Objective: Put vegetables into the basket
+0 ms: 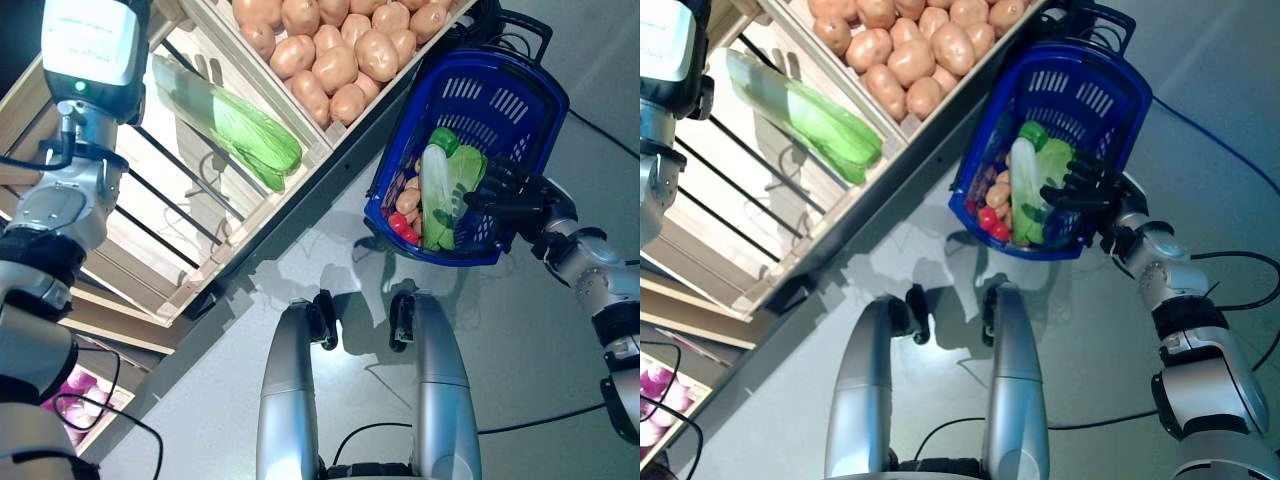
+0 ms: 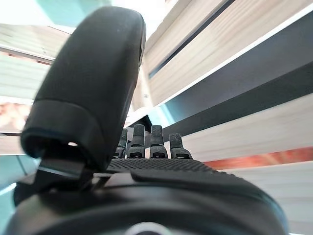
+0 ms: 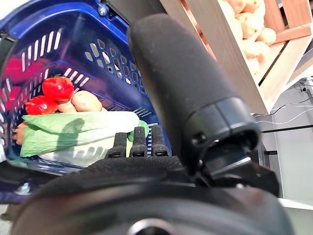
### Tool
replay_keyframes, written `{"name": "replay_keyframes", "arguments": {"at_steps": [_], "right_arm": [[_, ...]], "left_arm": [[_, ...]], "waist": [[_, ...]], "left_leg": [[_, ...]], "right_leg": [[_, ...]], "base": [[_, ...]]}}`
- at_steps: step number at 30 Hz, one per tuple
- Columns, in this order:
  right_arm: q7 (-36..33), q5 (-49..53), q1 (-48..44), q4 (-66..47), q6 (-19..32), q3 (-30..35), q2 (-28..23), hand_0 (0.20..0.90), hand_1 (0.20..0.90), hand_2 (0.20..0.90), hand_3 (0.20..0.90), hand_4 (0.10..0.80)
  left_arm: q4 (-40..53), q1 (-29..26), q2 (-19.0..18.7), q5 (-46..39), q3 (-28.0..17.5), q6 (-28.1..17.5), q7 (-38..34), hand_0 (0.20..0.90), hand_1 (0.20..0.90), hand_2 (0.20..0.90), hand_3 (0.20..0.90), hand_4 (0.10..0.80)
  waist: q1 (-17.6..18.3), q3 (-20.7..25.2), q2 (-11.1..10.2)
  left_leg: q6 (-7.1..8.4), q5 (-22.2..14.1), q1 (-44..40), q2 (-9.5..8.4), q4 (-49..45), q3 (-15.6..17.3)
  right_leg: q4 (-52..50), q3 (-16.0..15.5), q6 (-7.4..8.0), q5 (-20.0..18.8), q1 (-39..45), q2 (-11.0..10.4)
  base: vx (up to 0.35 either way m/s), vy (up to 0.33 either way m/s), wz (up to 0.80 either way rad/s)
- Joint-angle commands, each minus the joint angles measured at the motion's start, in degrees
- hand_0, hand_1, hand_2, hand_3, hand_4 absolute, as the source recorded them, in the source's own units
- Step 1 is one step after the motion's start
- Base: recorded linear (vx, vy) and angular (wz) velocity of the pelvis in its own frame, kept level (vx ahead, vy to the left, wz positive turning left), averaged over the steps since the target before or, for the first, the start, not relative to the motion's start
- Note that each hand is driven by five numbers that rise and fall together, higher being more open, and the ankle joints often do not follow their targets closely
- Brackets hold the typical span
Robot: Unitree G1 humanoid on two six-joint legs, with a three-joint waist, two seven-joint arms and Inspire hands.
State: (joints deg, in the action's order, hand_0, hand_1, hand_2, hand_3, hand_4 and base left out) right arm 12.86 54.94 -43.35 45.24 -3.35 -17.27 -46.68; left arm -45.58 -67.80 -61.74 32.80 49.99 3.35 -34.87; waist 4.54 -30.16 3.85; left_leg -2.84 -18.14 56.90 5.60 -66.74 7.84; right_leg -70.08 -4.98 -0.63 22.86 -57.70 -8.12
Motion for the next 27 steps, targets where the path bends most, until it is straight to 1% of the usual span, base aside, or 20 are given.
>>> {"name": "replay_keyframes", "arguments": {"at_steps": [1,2,3,5,9,12,14,19,22,24,27], "right_arm": [[3.60,5.83,-1.20,-2.76,6.03,1.57,-5.40,0.900,0.900,0.900,0.900,0.800],[3.39,6.05,-1.23,-2.88,6.05,1.44,-5.56,0.900,0.900,0.900,0.900,0.800],[3.43,6.32,-1.44,-2.64,5.93,1.14,-5.88,0.900,0.900,0.900,0.900,0.800],[3.96,7.19,-1.80,-2.16,5.79,0.82,-6.81,0.900,0.900,0.900,0.900,0.800],[5.29,8.70,-0.56,-2.12,5.83,1.36,-8.22,0.900,0.900,0.900,0.900,0.800],[5.01,9.76,0.65,-2.94,5.86,1.83,-8.62,0.900,0.900,0.900,0.900,0.800],[4.62,10.19,0.74,-3.04,5.95,1.79,-8.69,0.900,0.900,0.900,0.900,0.800],[5.24,10.33,1.56,-2.84,5.56,3.10,-8.82,0.900,0.900,0.900,0.900,0.800],[5.65,9.87,1.74,-2.51,5.10,3.63,-8.43,0.900,0.900,0.900,0.900,0.800],[5.47,9.67,2.19,-2.80,5.27,3.80,-7.93,0.900,0.900,0.900,0.900,0.800],[5.40,9.84,2.52,-3.41,5.34,4.06,-7.94,0.900,0.900,0.900,0.900,0.800]], "left_arm": [[-1.66,-10.29,-8.63,1.41,0.89,1.43,1.15,0.900,0.900,0.900,0.900,0.800],[-1.59,-10.87,-8.58,3.18,1.67,0.68,2.61,0.900,0.900,0.900,0.900,0.800],[-1.23,-11.69,-8.84,4.96,3.45,0.13,4.80,0.900,0.900,0.900,0.900,0.800],[-1.01,-12.11,-9.39,4.50,5.65,-0.08,7.41,0.900,0.900,0.900,0.900,0.800],[-0.52,-11.72,-10.40,3.67,6.81,0.81,9.89,0.900,0.900,0.900,0.900,0.800],[-0.52,-12.20,-10.83,3.18,7.16,1.08,12.06,0.900,0.900,0.900,0.900,0.800],[-0.43,-11.98,-10.94,2.57,7.31,1.26,12.13,0.900,0.900,0.900,0.900,0.800],[-1.61,-10.12,-10.36,-1.28,4.82,2.80,14.10,0.900,0.900,0.900,0.900,0.800],[-3.63,-8.12,-9.28,-3.25,2.13,3.05,14.50,0.900,0.900,0.900,0.900,0.800],[-4.34,-6.16,-8.67,-2.37,0.10,1.77,14.23,0.900,0.900,0.900,0.900,0.800],[-4.22,-5.29,-8.24,-0.35,-0.25,-0.08,13.59,0.900,0.900,0.900,0.900,0.800]], "waist": [[0.92,0.90,-0.65],[1.02,0.70,-0.55],[1.13,0.59,-0.36],[1.27,0.38,-0.05],[1.39,0.36,0.26],[1.51,0.36,0.43],[1.49,0.36,0.49],[1.48,0.36,0.55],[1.46,0.36,0.48],[1.40,0.36,0.41],[1.48,0.36,0.22]], "left_leg": [[-0.42,-3.00,-5.37,-0.15,4.27,3.11],[-0.49,-3.20,-5.02,-0.14,4.08,3.13],[-0.57,-3.34,-4.66,-0.07,4.02,3.20],[-0.70,-3.45,-4.06,-0.06,4.22,3.34],[-0.82,-3.83,-2.82,0.01,3.68,3.40],[-0.96,-4.16,-1.91,0.08,3.48,3.48],[-0.91,-4.17,-1.69,-0.05,3.53,3.41],[-0.97,-4.56,-0.80,0.06,3.12,3.42],[-0.92,-4.70,-0.49,0.04,3.01,3.41],[-0.94,-4.81,-0.16,0.12,2.76,3.40],[-1.00,-4.88,0.46,0.23,2.70,3.38]], "right_leg": [[6.11,-1.09,-2.83,-4.79,3.75,0.19],[5.92,-0.95,-2.73,-4.73,3.33,0.22],[5.88,-0.77,-2.65,-4.75,2.88,0.25],[5.96,-0.41,-2.58,-4.73,2.13,0.27],[5.65,-0.03,-2.45,-4.64,0.84,0.20],[5.50,0.16,-2.44,-4.48,-0.14,0.14],[5.45,0.22,-2.43,-4.43,-0.38,0.12],[5.15,0.21,-2.48,-4.00,-1.18,-0.18],[5.06,0.22,-2.49,-3.86,-1.53,-0.32],[4.97,0.26,-2.51,-3.76,-1.77,-0.32],[4.91,0.28,-2.53,-3.80,-2.40,-0.35]], "base": [[-0.020,0.069,-0.14],[-0.007,0.049,-0.10],[-0.004,0.058,-0.06],[0.010,0.057,-0.08],[0.023,0.035,-0.05],[0.020,0.036,-0.05],[0.016,0.024,-0.04],[0.000,0.000,0.00],[0.000,0.000,0.00],[0.000,0.000,0.00],[0.000,0.000,0.00]]}}
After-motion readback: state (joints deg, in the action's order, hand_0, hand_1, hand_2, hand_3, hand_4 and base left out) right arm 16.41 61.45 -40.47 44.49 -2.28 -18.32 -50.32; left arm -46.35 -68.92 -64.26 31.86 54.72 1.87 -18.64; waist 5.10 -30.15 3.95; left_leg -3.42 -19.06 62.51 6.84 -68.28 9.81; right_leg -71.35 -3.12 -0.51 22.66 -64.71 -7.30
